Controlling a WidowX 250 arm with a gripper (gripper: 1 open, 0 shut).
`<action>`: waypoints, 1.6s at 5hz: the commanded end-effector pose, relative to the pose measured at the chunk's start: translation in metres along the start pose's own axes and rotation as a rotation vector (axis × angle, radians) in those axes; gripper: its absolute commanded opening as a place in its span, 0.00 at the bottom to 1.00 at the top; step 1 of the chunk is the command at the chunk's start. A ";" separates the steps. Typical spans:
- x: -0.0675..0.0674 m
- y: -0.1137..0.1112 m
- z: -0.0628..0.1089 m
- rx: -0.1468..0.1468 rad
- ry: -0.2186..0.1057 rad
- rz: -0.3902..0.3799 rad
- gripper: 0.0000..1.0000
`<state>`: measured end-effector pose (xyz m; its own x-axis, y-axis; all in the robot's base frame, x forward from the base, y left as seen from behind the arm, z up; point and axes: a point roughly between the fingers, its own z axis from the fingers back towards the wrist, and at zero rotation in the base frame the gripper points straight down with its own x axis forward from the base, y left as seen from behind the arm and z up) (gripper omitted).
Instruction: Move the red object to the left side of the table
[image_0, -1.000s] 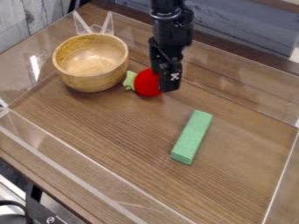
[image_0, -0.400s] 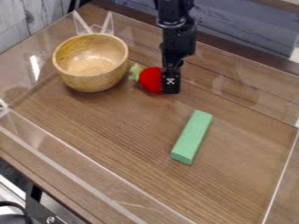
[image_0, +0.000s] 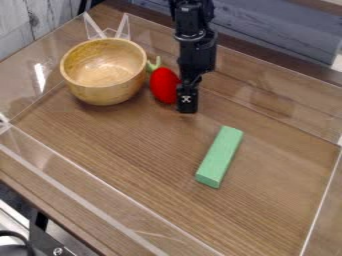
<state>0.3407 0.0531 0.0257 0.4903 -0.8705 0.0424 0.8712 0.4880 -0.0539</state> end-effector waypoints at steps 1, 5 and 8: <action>0.000 0.017 0.011 0.060 -0.012 0.041 1.00; -0.003 0.028 0.006 0.051 0.018 0.211 1.00; 0.001 0.026 0.016 0.047 0.017 0.275 0.00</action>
<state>0.3570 0.0626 0.0206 0.7049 -0.7091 -0.0187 0.7070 0.7044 -0.0632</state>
